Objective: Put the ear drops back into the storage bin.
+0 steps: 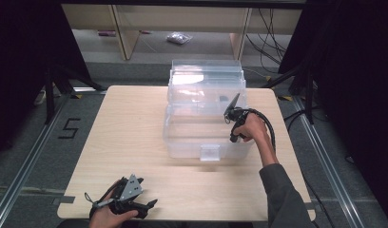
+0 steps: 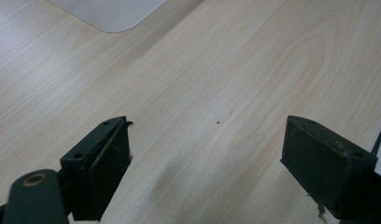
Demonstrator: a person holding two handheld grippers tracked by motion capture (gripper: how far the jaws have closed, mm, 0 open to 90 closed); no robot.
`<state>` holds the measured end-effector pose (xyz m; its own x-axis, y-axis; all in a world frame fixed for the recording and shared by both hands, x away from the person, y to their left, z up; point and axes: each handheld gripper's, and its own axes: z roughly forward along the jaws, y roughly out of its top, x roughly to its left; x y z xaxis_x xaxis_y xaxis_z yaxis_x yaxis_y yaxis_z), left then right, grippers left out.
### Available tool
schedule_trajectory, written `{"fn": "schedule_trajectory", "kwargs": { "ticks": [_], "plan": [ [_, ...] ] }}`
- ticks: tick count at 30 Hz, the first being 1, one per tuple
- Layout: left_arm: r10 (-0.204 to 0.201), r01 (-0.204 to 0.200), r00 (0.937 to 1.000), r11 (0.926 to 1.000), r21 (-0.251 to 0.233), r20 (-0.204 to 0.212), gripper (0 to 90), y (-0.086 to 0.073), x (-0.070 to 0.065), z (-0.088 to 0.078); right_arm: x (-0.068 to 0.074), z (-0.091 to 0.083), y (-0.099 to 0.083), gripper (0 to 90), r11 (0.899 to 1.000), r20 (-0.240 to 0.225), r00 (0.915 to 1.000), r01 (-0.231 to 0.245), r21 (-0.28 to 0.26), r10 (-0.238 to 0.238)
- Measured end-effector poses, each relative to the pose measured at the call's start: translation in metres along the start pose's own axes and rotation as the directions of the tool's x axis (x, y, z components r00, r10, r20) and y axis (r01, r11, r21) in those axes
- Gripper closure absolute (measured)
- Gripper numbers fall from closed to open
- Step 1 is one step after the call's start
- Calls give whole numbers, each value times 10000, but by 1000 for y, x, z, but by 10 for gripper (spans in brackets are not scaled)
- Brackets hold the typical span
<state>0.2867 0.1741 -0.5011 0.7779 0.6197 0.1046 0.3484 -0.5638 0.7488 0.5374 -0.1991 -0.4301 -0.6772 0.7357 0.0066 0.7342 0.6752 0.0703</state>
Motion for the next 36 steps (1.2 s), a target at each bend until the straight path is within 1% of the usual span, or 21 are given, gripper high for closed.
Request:
{"fn": "schedule_trajectory", "kwargs": {
  "ticks": [1,3,4,5,6,9,12,13,17,18,20,23,24,25,26,28,30,32,33,34,36],
  "plan": [
    [34,-34,10000,10000,27,-14,150,0,0,0,1,0,0,603,10000,-26,10000,-67,28,67],
    [17,-17,10000,10000,11,-12,150,0,0,0,-3,2,2,603,9987,50,9987,501,-65,-500],
    [26,-26,10000,10000,17,-19,150,0,0,0,1,2,2,603,9999,-27,9999,-124,69,124],
    [30,-30,10000,10000,24,-9,150,0,0,0,0,3,2,603,10000,-67,10000,-67,51,68],
    [20,-20,10000,10000,20,5,150,0,0,0,2,3,3,603,9994,18,9995,-312,144,312],
    [78,-78,10000,9999,66,-31,150,0,1,0,-1,4,2,603,9999,-44,10000,-10,162,11],
    [123,-122,9999,9999,122,-41,150,0,1,0,3,4,3,602,9987,-45,9991,-422,273,423],
    [79,-79,10000,9999,84,-28,150,0,1,0,0,5,2,602,9998,-69,10000,-57,196,59],
    [32,-32,10000,10000,17,42,150,0,1,0,-2,5,1,599,9991,170,9994,293,311,-298],
    [120,-119,9999,9999,110,-11,150,0,2,0,-1,4,0,599,9994,90,9999,86,333,-89],
    [48,-48,10000,10000,73,-26,150,0,1,0,0,2,0,598,9993,-93,9999,72,365,-69],
    [53,-53,10000,10000,51,-28,150,0,1,0,3,-1,-1,594,9996,-14,10000,-43,285,44],
    [70,-70,10000,10000,63,-31,150,0,1,0,2,-2,-1,589,9996,-13,9999,110,272,-110],
    [56,-56,10000,10000,67,-31,150,0,1,0,-4,-2,0,579,9949,123,9952,973,-271,-970],
    [61,-60,10000,10000,69,-40,150,0,1,0,2,-6,-2,571,10000,69,10000,26,38,-26],
    [44,-44,10000,10000,43,-36,150,0,1,0,2,-9,-4,536,9999,171,9998,78,-125,-76],
    [84,-84,10000,9999,75,-35,150,0,1,0,6,-15,-5,501,9992,145,9992,-376,-105,377],
    [75,-74,10000,9999,68,-55,150,0,1,0,7,-20,-7,467,9986,309,9984,-465,-267,473],
    [86,-85,10000,9999,74,-51,150,0,1,0,7,-22,-8,456,9988,494,9980,-373,-329,389],
    [73,-73,10000,9999,72,-51,150,0,1,0,9,-25,-9,446,9981,462,9976,-501,-359,518],
    [85,-84,10000,9998,152,-48,150,1,1,-1,7,-30,-11,412,9972,464,9983,-323,-681,355]
  ]
}}
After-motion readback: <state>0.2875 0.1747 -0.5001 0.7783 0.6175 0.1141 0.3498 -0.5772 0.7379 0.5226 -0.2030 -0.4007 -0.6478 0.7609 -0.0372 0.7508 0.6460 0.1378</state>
